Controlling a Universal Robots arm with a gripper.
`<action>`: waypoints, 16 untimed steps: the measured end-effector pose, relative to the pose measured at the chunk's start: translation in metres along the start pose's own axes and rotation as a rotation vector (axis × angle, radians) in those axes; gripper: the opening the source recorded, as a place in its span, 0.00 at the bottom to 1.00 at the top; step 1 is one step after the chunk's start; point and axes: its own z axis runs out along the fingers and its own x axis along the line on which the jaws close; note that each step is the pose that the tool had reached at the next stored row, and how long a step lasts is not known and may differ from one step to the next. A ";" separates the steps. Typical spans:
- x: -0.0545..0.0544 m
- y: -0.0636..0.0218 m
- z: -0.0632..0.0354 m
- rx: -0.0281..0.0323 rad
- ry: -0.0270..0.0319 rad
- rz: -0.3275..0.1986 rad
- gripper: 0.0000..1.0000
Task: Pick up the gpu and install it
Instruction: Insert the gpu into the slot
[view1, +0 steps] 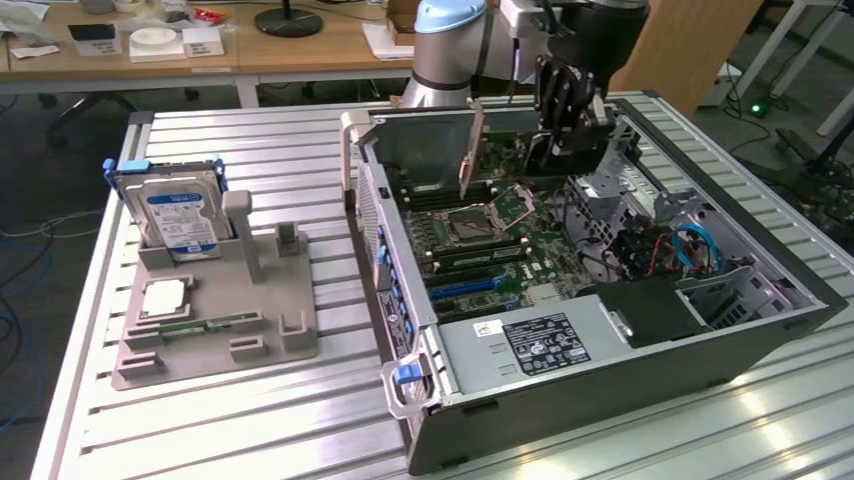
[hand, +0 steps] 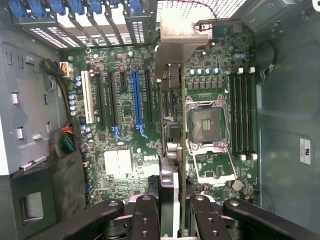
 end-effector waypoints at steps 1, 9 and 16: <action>0.002 -0.0002 0.0002 0.0000 -0.0004 0.000 0.28; 0.006 -0.0006 0.0019 -0.0011 -0.0112 0.000 0.28; 0.006 -0.0002 0.0019 -0.0011 -0.0112 0.000 0.28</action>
